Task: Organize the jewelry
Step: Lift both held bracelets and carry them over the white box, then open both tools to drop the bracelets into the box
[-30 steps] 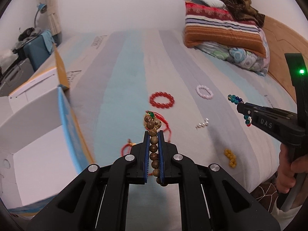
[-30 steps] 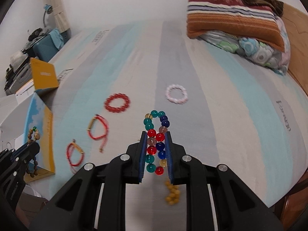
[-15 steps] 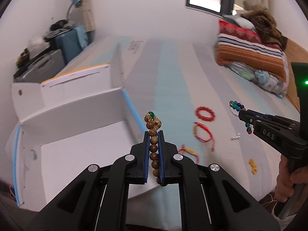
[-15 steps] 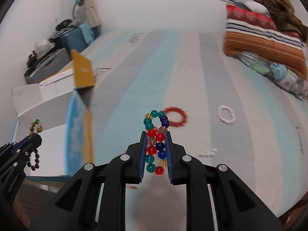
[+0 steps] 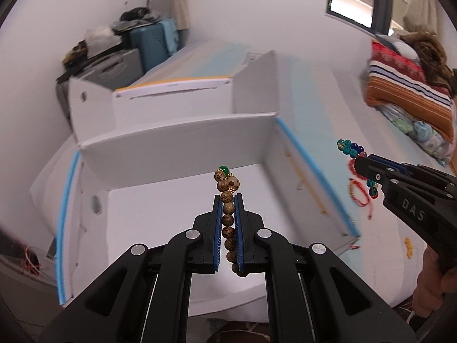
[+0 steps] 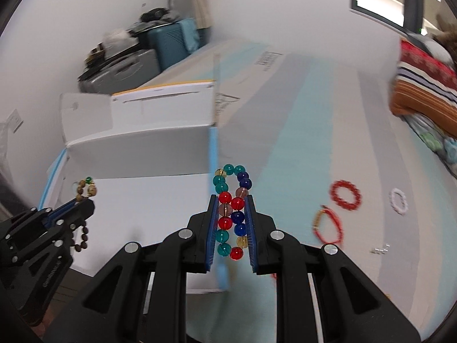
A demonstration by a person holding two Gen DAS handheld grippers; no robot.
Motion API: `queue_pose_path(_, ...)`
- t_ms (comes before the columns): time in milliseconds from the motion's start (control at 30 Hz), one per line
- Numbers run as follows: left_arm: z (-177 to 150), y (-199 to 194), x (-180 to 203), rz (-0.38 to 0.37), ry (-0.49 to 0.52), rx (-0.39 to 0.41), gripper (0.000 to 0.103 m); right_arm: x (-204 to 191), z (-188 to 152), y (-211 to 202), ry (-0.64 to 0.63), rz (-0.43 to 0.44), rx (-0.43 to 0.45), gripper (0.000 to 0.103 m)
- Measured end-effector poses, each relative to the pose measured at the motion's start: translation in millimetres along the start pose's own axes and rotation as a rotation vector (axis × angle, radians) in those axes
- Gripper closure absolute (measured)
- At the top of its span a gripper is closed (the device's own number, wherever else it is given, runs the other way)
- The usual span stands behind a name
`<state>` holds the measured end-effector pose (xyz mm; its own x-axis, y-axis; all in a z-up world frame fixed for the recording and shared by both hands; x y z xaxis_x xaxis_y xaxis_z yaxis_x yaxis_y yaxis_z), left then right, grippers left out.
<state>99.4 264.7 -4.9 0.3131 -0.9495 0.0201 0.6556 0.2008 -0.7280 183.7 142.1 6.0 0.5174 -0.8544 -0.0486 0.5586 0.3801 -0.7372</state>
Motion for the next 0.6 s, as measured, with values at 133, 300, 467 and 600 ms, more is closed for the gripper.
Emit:
queue_pose_path(133,-11.5,7.7,-28.3,0.022,-0.031,-0.024,0.095,-30.3,-5.9,12.5,-0.035,0.024,-0.023,0.086)
queue_pose_path(300,-27.0,18.4,-47.9,0.039,-0.053,-0.056,0.095,-53.8,-17.1,32.5,-0.056,0.043,-0.060,0.086)
queue_pose_path(467,-35.1,28.6,-60.6,0.051,-0.075,-0.078,0.095,-64.3,-29.2,51.2,-0.064,0.043,-0.099,0.086)
queue_pose_path(600,-38.5,34.7,-64.0,0.056,-0.082,-0.090,0.095,-66.2,-34.7,61.1,-0.065,0.039,-0.120,0.086)
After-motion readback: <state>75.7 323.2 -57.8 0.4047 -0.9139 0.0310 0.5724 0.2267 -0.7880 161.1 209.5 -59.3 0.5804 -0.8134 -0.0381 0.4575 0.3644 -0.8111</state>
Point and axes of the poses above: each gripper's, at about its wrist camera, not at the fingertips, and y roughly the way its jaws point, x to its right, z to its top, the point moved 9 cm from there along y, roughly the way its jaws point, and after that the axes turned 1 degree about y, right-handed, at the moved point
